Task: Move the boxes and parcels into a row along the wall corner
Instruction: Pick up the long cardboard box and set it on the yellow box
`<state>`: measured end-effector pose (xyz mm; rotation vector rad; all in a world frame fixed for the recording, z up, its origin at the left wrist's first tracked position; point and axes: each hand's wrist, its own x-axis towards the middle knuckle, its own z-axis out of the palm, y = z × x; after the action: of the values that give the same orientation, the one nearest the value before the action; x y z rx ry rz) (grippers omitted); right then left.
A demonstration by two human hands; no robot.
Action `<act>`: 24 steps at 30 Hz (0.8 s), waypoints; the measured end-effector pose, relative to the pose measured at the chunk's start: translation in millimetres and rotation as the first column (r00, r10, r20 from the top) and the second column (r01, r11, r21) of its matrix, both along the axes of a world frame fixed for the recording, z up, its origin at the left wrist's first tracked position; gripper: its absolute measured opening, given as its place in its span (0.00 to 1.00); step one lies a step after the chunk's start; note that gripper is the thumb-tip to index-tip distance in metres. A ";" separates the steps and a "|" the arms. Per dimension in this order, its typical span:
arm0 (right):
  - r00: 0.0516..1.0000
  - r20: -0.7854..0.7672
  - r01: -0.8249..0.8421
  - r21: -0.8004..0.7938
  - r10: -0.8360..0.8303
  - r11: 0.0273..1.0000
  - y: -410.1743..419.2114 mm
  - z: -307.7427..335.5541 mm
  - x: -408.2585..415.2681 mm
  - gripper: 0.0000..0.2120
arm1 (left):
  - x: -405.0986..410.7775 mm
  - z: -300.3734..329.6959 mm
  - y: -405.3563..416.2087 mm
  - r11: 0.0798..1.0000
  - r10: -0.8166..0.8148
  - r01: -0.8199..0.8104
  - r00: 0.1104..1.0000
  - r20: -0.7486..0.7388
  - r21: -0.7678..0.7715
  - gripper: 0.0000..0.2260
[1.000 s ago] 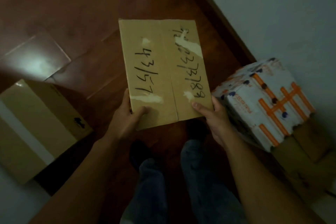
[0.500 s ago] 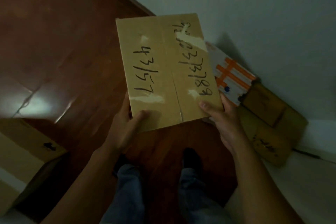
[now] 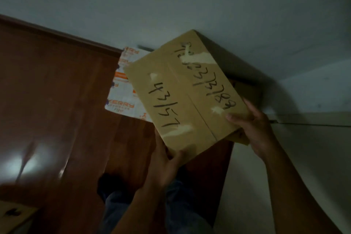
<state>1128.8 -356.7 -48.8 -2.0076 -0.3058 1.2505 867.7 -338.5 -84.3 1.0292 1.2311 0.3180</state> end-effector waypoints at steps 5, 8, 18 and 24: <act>0.995 0.101 0.014 -0.022 -0.012 1.000 -7.6 -19.8 30.7 0.36 | 38.2 -14.7 -25.4 0.992 -0.129 0.129 0.992 -0.018 0.015 0.37; 0.983 0.184 -0.020 -0.057 0.030 0.998 -11.6 -29.6 32.7 0.39 | 47.6 -16.6 -26.9 0.993 -0.118 0.118 0.993 -0.003 -0.019 0.35; 0.940 0.281 0.198 0.005 -0.191 0.980 -47.7 -49.8 -19.9 0.52 | 38.3 -7.5 35.6 0.963 0.115 -0.063 0.975 -0.189 0.262 0.38; 0.963 0.121 0.237 0.061 -0.242 0.970 -72.7 -54.1 -79.2 0.43 | 20.2 -18.5 132.5 0.782 0.228 -0.004 0.933 -0.279 0.624 0.37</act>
<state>1049.6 -429.4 -102.9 -2.0209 -0.1451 0.9584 887.9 -206.0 -102.8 1.6273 1.5563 0.6976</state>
